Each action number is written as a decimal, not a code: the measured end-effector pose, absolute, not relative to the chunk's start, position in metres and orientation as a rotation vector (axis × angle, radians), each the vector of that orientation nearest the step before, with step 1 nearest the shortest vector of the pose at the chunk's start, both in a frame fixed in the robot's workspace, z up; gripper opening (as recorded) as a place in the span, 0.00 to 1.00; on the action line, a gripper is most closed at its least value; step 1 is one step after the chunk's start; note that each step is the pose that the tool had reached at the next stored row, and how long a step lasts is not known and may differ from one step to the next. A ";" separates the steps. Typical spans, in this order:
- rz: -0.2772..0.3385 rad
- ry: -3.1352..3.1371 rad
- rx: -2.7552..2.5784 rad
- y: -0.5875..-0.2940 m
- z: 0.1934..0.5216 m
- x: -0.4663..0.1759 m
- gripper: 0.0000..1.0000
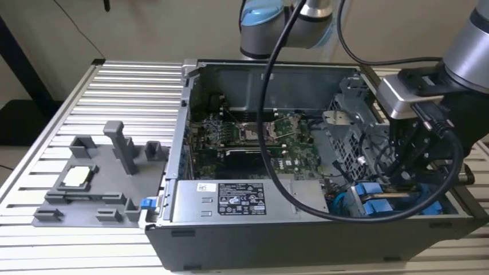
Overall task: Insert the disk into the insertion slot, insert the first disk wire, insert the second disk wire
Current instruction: 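Insert the second disk wire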
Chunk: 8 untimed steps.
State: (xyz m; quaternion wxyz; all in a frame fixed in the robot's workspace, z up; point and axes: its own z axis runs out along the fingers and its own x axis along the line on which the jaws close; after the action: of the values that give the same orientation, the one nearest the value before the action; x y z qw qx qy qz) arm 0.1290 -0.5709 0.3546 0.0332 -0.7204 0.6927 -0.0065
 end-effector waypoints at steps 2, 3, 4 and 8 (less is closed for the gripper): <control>-0.020 2.132 -2.216 -0.571 0.354 0.130 0.16; -0.020 2.132 -2.216 -0.571 0.353 0.130 0.16; -0.019 2.132 -2.216 -0.571 0.352 0.130 0.16; -0.017 2.134 -2.212 -0.571 0.348 0.130 0.16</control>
State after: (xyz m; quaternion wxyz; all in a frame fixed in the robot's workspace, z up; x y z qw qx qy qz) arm 0.1304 -0.5709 0.3480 0.0342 -0.7192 0.6940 -0.0055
